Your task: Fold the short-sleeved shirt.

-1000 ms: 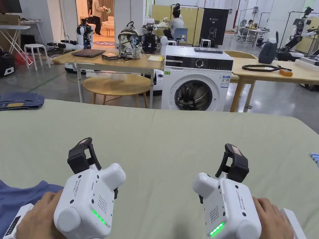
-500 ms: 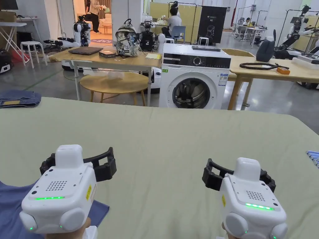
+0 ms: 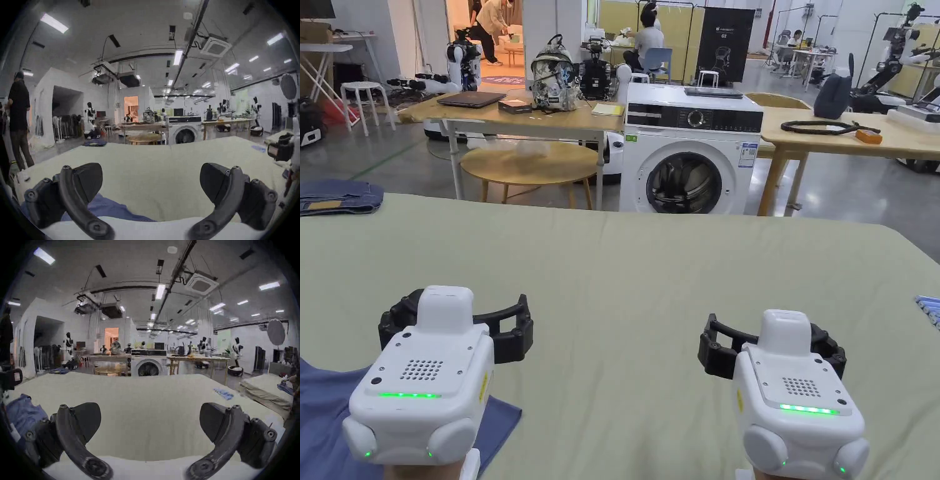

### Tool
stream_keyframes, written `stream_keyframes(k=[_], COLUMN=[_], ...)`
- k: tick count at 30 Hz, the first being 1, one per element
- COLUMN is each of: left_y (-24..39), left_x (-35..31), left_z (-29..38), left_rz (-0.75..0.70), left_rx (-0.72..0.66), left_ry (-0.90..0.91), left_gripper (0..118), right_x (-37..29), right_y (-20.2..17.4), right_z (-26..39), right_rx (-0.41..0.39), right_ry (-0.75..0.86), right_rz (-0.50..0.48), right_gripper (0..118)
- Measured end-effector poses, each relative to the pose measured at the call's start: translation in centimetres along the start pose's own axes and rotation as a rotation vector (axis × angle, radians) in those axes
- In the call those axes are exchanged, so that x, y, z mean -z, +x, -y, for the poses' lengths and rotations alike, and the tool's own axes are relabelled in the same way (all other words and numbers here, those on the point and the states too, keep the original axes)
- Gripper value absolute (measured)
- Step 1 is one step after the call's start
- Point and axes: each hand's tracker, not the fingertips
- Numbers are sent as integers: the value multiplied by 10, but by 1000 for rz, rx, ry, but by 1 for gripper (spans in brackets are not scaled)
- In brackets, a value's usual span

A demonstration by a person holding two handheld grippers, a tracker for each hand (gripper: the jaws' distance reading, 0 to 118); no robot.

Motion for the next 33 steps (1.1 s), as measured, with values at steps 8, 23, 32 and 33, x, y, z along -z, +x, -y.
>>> stream_keyframes(k=[8, 23, 32, 33], left_y=[4, 0, -11, -15], left_x=[-3, -1, -10, -12], left_z=[0, -1, -6, -6], left_rz=[5, 2, -24, -30], left_rx=[11, -54, -14, -25], left_ry=[5, -28, -15, -14], left_gripper=[32, 1, 1, 1], right_x=[-7, -17, -16, -16], right_y=[-3, -2, -15, -18], right_z=[-1, -7, -15, -16], right_rx=[33, 22, 3, 3], right_ry=[25, 27, 42, 42], right_rz=[40, 13, 7, 3], right_gripper=[12, 0, 0, 0])
